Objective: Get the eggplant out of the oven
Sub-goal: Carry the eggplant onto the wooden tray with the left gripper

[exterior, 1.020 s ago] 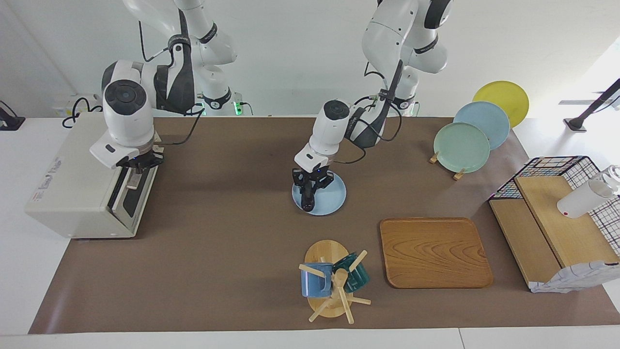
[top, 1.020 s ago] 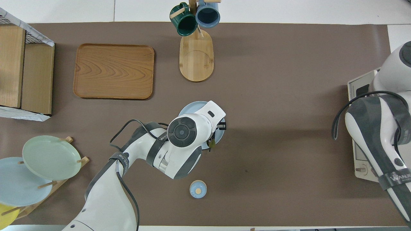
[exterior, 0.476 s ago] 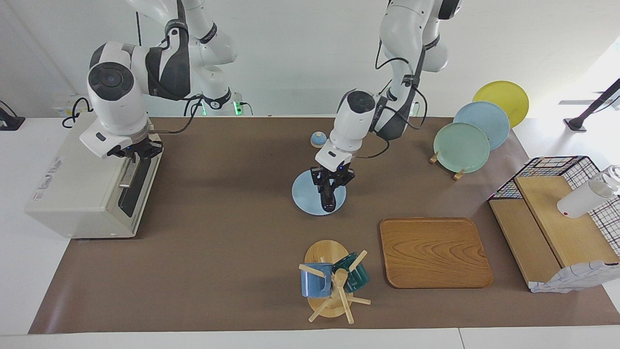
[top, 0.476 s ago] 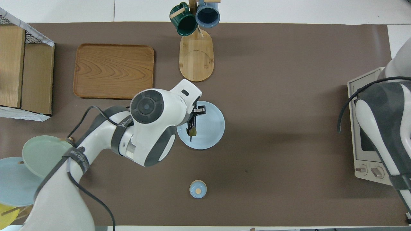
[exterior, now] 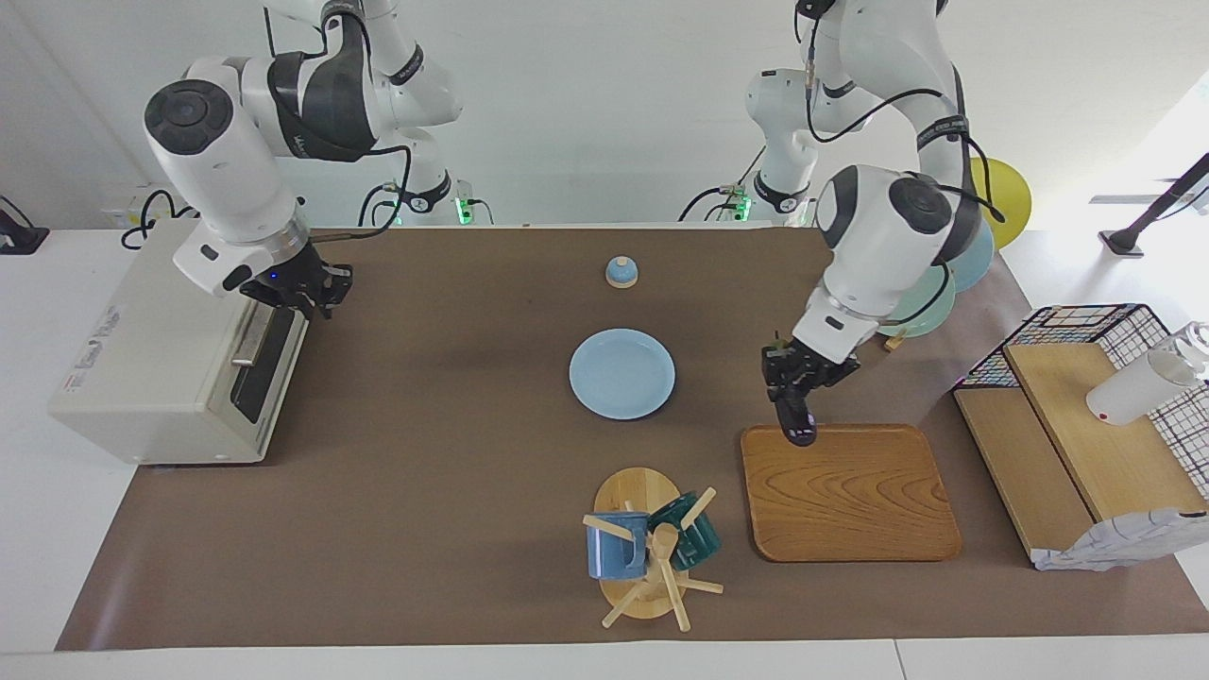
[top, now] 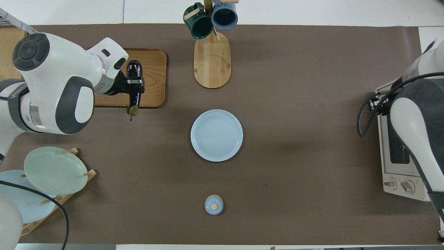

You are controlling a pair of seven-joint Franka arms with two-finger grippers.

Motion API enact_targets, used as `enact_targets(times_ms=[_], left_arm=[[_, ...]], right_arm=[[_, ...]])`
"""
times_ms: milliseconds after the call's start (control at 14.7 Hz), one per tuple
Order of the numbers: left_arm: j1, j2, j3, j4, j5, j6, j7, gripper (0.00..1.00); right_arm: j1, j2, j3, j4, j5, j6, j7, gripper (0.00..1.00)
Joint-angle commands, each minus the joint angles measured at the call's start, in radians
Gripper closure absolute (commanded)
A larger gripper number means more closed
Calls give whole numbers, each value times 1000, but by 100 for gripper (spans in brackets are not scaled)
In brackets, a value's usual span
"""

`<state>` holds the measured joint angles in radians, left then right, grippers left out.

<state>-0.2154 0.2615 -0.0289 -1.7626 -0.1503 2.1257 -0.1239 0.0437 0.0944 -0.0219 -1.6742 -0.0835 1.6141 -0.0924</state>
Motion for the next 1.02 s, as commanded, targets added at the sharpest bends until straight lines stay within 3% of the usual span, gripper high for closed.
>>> enact_targets(times_ms=[0,68,204,272,544,884,952], left_arm=[[86,123,-13,116,0,-6,98,100],[97,174,-13,161,8,-4,125,100],[99,260,-13,196,23,51,147,100],[102,277,-13,195,25,112,148,100],[117,292,-13,170,25,172,152,100],[122,291,-13,158,26,175,191,100],[123,289,-13,158,26,168,205,92]], right_arm=[[-15,8,4,14,28,-10,-18,45],[-15,-2,4,14,28,-11,-18,36],[-21,-34,4,13,28,-28,-18,6],[-22,-38,2,13,31,-28,-18,0],[-10,-50,-1,16,36,-14,-18,0],[35,-90,-76,13,27,-46,-26,0],[31,-88,-85,11,27,-31,-27,0]])
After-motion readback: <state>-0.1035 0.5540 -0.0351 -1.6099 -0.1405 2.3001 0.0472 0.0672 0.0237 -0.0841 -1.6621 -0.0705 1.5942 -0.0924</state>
